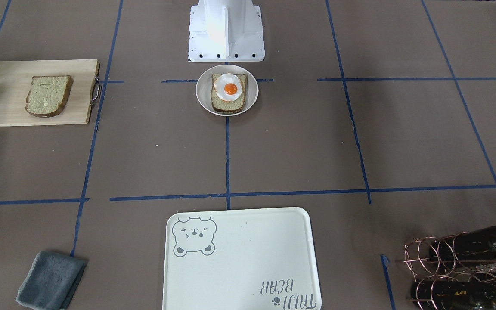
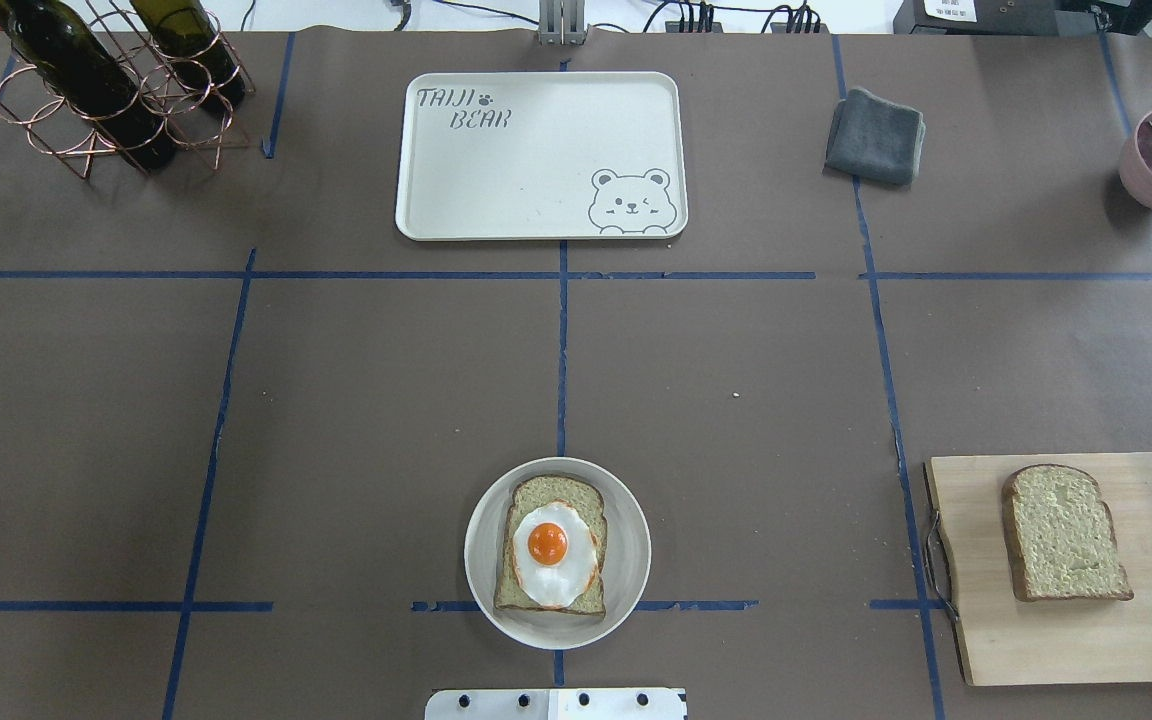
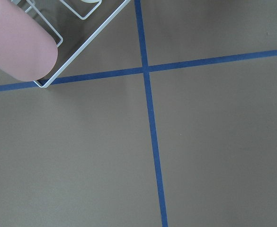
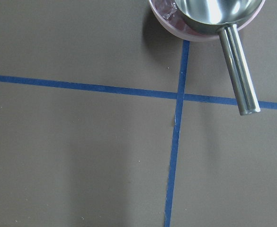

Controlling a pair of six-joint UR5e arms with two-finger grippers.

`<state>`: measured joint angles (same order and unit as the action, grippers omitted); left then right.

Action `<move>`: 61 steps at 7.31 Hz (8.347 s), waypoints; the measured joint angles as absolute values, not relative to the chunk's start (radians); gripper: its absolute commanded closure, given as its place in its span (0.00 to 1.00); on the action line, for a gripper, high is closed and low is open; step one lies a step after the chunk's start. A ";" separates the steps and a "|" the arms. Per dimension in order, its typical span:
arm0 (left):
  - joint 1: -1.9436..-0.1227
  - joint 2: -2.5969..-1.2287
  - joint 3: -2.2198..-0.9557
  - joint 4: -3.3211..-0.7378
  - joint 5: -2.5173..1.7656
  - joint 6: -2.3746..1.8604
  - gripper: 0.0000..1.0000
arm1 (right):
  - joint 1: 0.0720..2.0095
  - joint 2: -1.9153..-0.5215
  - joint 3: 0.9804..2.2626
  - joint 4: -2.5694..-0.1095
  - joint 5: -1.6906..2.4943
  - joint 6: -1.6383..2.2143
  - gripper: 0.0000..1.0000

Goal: Make sandwich and place on tray
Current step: 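Move the right gripper toward the bread slice on the wooden board, then lower the right gripper and grasp the bread slice's edge, then lift the bread slice with the right gripper and carry it over the plate, then lower the bread slice onto the egg toast and open the right gripper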

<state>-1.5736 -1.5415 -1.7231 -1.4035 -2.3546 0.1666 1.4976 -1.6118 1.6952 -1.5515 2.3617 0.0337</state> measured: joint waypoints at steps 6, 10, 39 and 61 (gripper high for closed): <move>-1.574 -1.541 -1.734 -1.421 -2.387 0.165 0.00 | 1.496 -1.638 1.695 -1.535 2.405 0.032 0.00; -1.573 -1.533 -1.736 -1.425 -2.441 0.169 0.00 | 1.409 -1.709 1.697 -1.361 2.533 0.125 0.00; -1.571 -1.515 -1.667 -1.727 -2.522 0.165 0.00 | 0.737 -2.022 1.692 -0.324 2.206 1.330 1.00; -1.571 -1.515 -1.674 -1.729 -2.523 0.166 0.00 | 0.202 -1.241 1.858 -0.875 1.712 1.809 1.00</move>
